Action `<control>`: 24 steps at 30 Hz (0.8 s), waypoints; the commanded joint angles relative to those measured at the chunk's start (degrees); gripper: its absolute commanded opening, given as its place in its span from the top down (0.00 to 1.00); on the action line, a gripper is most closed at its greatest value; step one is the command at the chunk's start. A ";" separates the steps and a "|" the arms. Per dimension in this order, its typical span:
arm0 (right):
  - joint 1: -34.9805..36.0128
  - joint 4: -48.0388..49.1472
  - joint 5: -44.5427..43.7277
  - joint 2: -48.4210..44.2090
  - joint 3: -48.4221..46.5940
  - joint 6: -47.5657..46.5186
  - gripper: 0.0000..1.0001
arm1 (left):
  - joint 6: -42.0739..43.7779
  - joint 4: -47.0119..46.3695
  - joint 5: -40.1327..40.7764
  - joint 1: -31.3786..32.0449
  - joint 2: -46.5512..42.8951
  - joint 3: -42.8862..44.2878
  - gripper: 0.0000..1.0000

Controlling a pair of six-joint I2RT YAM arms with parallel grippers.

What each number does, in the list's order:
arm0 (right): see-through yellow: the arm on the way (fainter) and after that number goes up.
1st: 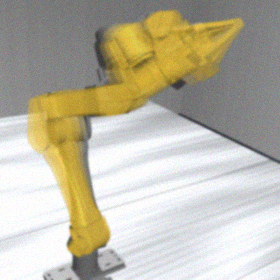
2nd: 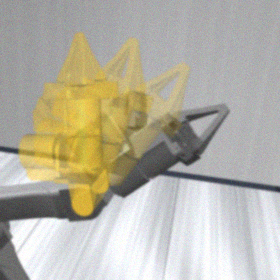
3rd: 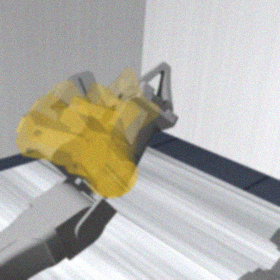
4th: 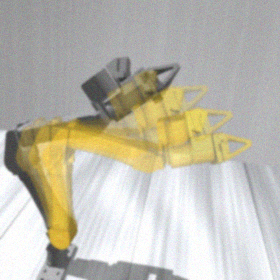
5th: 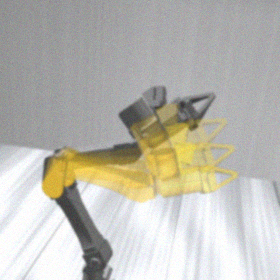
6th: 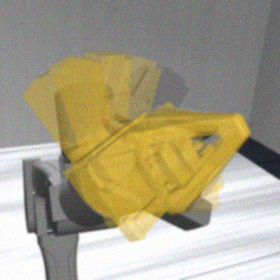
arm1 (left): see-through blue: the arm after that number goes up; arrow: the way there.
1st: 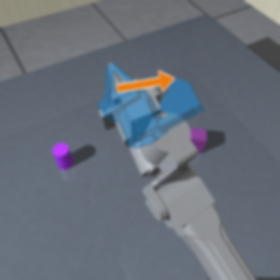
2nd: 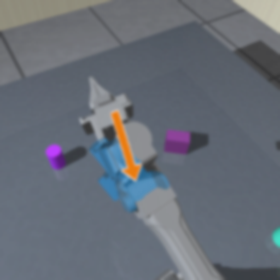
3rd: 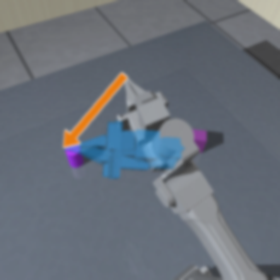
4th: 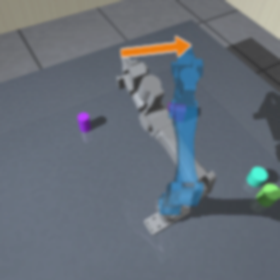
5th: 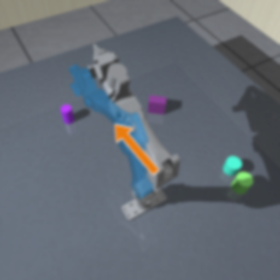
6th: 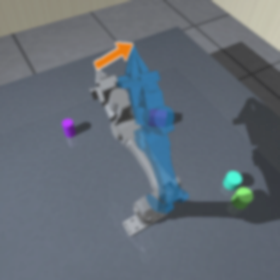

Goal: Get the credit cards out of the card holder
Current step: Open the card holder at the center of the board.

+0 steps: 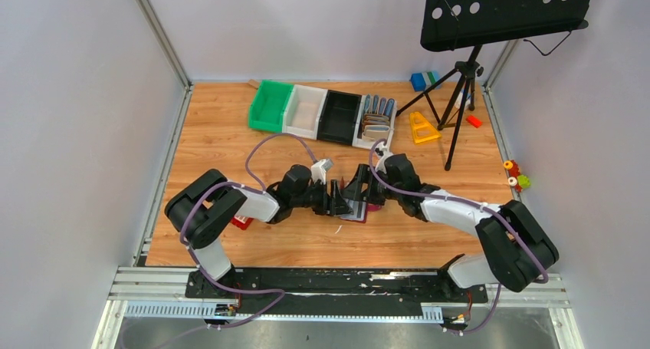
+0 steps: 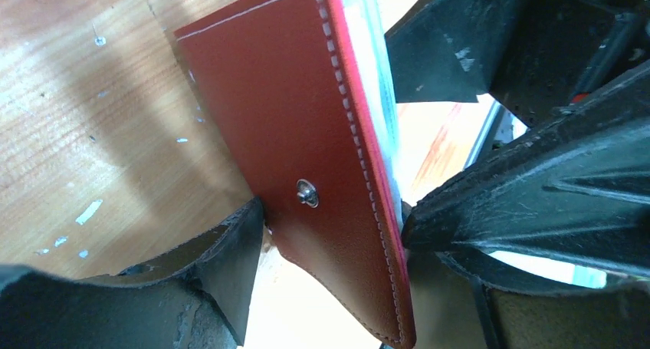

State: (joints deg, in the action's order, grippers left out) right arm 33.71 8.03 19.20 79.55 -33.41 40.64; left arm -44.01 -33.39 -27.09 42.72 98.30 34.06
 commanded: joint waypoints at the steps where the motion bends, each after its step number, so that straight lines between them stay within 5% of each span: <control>1: 0.38 4.94 6.90 0.65 3.32 1.54 0.24 | -3.48 -2.22 -0.64 -1.23 3.01 -3.33 0.34; 7: -1.61 11.66 10.64 0.29 6.14 4.37 0.22 | -4.81 -4.93 -2.23 -1.32 4.46 -3.98 0.35; 13: -3.44 14.04 12.18 -2.04 8.64 4.80 0.32 | -4.92 -5.15 -2.14 -1.52 4.66 -3.98 0.35; 24: -5.49 3.21 7.21 -3.78 6.21 -0.28 0.44 | -4.51 -4.22 -2.35 -1.76 3.96 -3.66 0.35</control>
State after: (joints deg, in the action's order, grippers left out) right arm 28.32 14.20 27.88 75.66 -25.12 42.96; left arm -49.80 -42.44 -31.66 41.10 101.06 31.14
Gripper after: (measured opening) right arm 0.578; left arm 0.655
